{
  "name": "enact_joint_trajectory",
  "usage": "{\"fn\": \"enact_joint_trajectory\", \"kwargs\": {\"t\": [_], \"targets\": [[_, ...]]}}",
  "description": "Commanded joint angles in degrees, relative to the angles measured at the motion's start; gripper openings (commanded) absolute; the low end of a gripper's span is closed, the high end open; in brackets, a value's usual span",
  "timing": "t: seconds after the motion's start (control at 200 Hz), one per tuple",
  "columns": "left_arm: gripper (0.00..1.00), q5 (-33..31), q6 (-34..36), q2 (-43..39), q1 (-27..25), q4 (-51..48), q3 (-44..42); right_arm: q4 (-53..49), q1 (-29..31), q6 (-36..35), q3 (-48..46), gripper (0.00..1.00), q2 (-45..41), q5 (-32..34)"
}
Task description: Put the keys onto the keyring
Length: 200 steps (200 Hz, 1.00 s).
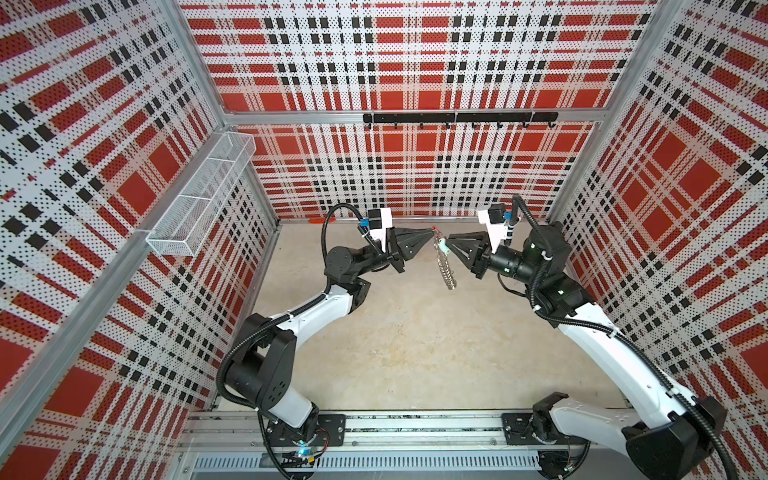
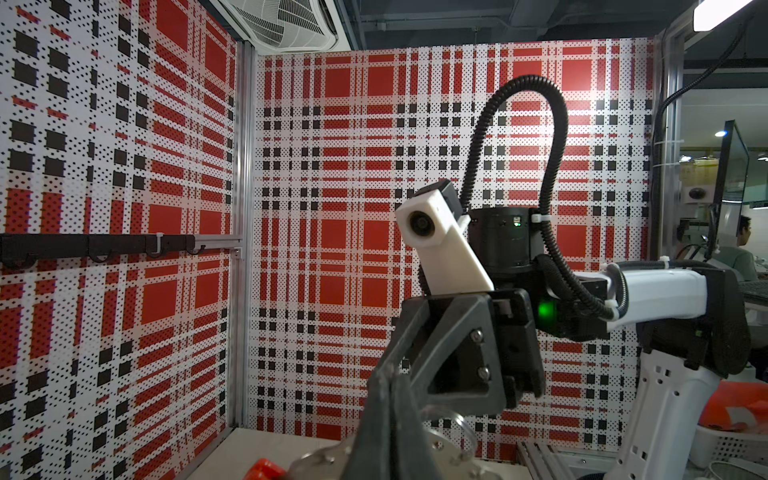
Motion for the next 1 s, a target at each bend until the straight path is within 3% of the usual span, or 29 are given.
{"fn": "enact_joint_trajectory", "kwargs": {"t": [0.0,0.296,0.531,0.997], "targets": [[0.0,0.51,-0.76,-0.3,-0.15,3.12,-0.57,1.1,-0.09,-0.56,1.44,0.24,-0.4,-0.91],[0.0,0.89,-1.03,-0.88,-0.57,3.34,-0.98,9.74,0.18,5.39,2.01,0.25,2.74,-7.79],[0.0,1.04,-1.03,-0.78,-0.8,3.34,-0.79,11.41,1.1,6.24,2.21,0.25,4.37,-9.07],[0.0,1.26,-1.21,0.29,-1.1,3.34,0.15,11.57,1.33,6.16,2.62,0.12,4.97,-9.96]]}}
